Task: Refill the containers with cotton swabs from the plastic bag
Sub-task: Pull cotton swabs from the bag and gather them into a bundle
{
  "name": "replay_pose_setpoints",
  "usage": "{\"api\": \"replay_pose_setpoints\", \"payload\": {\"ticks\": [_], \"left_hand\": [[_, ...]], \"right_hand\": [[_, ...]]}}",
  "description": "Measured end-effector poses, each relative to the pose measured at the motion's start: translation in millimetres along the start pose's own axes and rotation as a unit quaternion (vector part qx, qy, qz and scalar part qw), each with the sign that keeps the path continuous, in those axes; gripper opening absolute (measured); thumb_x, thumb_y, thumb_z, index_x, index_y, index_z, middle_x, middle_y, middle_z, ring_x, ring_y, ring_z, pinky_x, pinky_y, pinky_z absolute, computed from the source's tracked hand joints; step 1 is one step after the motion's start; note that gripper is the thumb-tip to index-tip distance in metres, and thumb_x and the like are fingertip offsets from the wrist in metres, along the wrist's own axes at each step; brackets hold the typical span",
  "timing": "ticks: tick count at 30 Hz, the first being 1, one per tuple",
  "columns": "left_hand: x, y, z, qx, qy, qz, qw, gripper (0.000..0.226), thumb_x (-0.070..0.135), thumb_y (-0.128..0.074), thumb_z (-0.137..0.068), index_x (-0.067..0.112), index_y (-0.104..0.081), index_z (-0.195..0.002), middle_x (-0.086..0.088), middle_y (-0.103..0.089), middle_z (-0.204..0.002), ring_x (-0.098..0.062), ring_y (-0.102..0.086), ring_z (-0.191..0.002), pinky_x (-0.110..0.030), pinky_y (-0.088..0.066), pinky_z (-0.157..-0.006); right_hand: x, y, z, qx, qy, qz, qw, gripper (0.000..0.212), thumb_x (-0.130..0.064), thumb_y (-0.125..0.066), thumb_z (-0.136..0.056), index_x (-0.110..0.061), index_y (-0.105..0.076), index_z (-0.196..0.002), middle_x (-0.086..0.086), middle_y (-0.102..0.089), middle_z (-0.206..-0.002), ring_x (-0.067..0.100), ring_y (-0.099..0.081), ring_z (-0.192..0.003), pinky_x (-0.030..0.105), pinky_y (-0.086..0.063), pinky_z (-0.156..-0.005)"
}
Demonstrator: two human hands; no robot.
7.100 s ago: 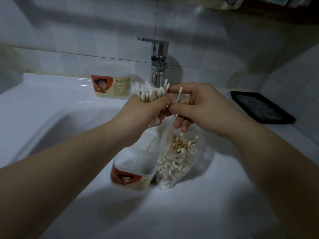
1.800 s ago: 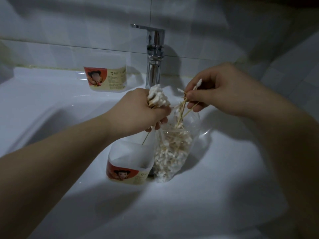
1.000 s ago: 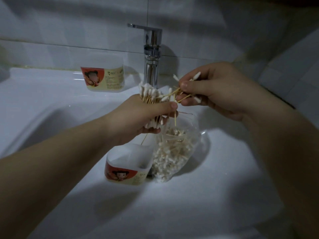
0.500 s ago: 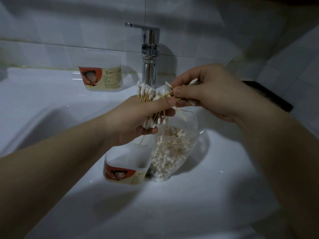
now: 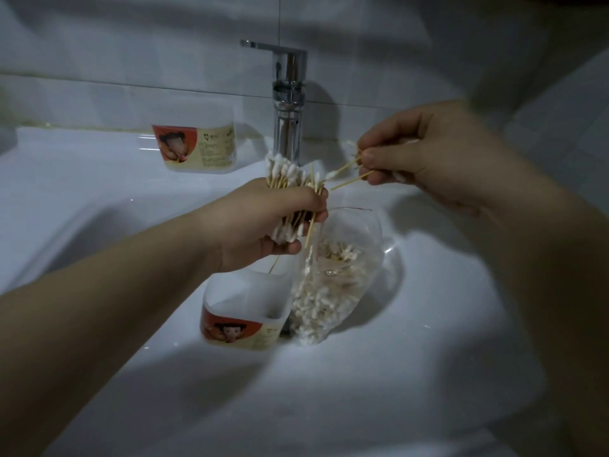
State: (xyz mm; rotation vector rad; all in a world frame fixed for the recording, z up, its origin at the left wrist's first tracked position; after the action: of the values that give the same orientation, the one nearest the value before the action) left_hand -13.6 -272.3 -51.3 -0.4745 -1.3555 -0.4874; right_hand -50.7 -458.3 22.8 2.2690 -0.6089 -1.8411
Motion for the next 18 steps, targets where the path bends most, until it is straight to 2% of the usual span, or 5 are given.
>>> {"api": "replay_pose_setpoints", "payload": {"ticks": [5,9,13,15,18], "left_hand": [[0.2,1.6,-2.2,0.017,-0.008,-0.005,1.0,0.011,0.018,-0.064,-0.096,0.02,-0.064,-0.086,0.003,-0.069,-0.079,-0.008,-0.056,-0.063,-0.023,-0.048,-0.056],[1.6,2.1,-3.6,0.028,-0.021,0.005,0.999,0.004,0.02,-0.061,-0.097,0.02,-0.062,-0.094,0.004,-0.071,-0.081,-0.008,-0.061,-0.068,-0.023,-0.053,-0.062],[4.6,4.0,-6.2,0.056,-0.056,0.042,0.996,0.007,0.014,-0.061,-0.098,0.016,-0.063,-0.092,0.0,-0.072,-0.078,-0.012,-0.071,-0.078,-0.028,-0.059,-0.073],[5.5,6.4,-6.4,0.075,-0.067,0.054,0.993,0.01,0.014,-0.065,-0.097,0.015,-0.062,-0.088,0.001,-0.066,-0.069,-0.015,-0.07,-0.073,-0.033,-0.061,-0.075],[6.6,9.1,-6.2,0.093,-0.079,0.038,0.992,0.018,0.023,-0.074,-0.092,0.019,-0.059,-0.083,0.004,-0.059,-0.063,-0.013,-0.064,-0.063,-0.031,-0.06,-0.069]], "right_hand": [[0.2,11.9,1.2,0.024,-0.007,-0.005,1.0,0.012,0.003,-0.077,-0.084,-0.008,-0.075,-0.088,0.014,-0.077,-0.077,0.017,-0.075,-0.068,0.015,-0.056,-0.064],[0.4,5.0,1.6,-0.008,-0.001,0.02,1.0,0.013,0.004,-0.077,-0.083,-0.008,-0.075,-0.087,0.01,-0.077,-0.074,0.016,-0.075,-0.068,0.017,-0.058,-0.066],[2.4,-0.7,1.9,-0.044,0.0,0.066,0.997,0.015,0.004,-0.078,-0.083,-0.01,-0.075,-0.086,0.008,-0.076,-0.072,0.021,-0.076,-0.07,0.02,-0.059,-0.068],[3.2,-3.3,1.8,-0.051,0.002,0.074,0.996,0.015,0.004,-0.078,-0.083,-0.011,-0.076,-0.086,0.008,-0.076,-0.073,0.021,-0.076,-0.069,0.021,-0.06,-0.069],[4.7,-7.0,1.5,-0.059,0.006,0.075,0.995,0.014,0.003,-0.078,-0.083,-0.01,-0.076,-0.087,0.008,-0.076,-0.074,0.023,-0.076,-0.069,0.024,-0.061,-0.07]]}}
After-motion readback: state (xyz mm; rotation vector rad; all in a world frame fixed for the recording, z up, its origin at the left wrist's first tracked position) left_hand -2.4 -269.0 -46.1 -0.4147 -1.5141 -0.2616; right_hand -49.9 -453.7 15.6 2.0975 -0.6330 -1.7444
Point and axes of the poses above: each hand's wrist, its own z-axis away from the middle knuckle, its own y-axis out of the back of the hand, x = y × z, the point moved 4 cm from there along -z, towards the middle knuckle
